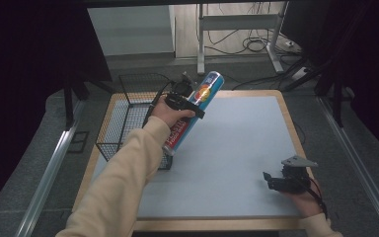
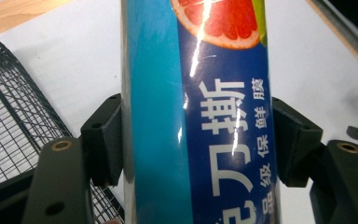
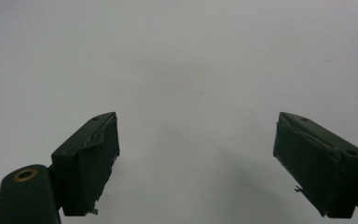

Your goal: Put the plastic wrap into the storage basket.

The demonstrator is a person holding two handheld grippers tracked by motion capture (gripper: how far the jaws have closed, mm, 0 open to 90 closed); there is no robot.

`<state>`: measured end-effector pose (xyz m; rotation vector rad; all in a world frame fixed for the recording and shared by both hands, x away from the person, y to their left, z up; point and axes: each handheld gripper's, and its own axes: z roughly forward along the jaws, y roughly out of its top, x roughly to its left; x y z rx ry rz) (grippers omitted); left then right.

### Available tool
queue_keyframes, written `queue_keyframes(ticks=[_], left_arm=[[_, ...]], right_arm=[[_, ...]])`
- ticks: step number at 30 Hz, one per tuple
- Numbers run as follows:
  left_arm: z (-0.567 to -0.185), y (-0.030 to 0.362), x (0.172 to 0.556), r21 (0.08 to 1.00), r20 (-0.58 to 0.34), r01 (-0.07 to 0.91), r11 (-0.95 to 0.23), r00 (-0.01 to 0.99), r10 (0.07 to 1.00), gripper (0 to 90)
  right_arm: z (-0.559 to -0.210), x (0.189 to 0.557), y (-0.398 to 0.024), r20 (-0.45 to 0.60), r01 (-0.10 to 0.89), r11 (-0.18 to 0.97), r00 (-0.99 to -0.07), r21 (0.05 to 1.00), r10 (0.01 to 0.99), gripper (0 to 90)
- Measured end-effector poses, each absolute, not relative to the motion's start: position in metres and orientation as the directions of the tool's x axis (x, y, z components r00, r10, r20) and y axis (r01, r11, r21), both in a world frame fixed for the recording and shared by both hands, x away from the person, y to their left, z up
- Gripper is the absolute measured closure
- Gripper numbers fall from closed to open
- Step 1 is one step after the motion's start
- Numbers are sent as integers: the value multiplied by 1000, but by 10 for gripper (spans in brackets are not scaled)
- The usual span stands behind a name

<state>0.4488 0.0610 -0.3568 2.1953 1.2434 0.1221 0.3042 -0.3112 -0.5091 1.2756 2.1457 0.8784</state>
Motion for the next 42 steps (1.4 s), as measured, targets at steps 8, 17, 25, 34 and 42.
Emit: queue_keyframes(ticks=[8, 17, 25, 34, 42], left_arm=[[-348, 60, 452, 561, -203, 737, -376, 563, 801, 317], [-339, 61, 459, 570, -199, 733, -372, 562, 803, 318], [-336, 75, 470, 589, -189, 730, -346, 541, 819, 318], [-342, 98, 481, 581, -175, 747, -323, 502, 847, 318], [-348, 117, 484, 568, -149, 759, -318, 475, 867, 318]], right_arm=[[-509, 304, -312, -83, 578, 356, -444, 734, 892, 142], [-509, 304, -312, -84, 578, 357, -445, 734, 892, 142], [-510, 305, -314, -87, 579, 359, -443, 732, 892, 142], [-510, 305, -314, -86, 583, 356, -438, 730, 895, 142], [-511, 305, -313, -87, 585, 358, -439, 728, 894, 142]])
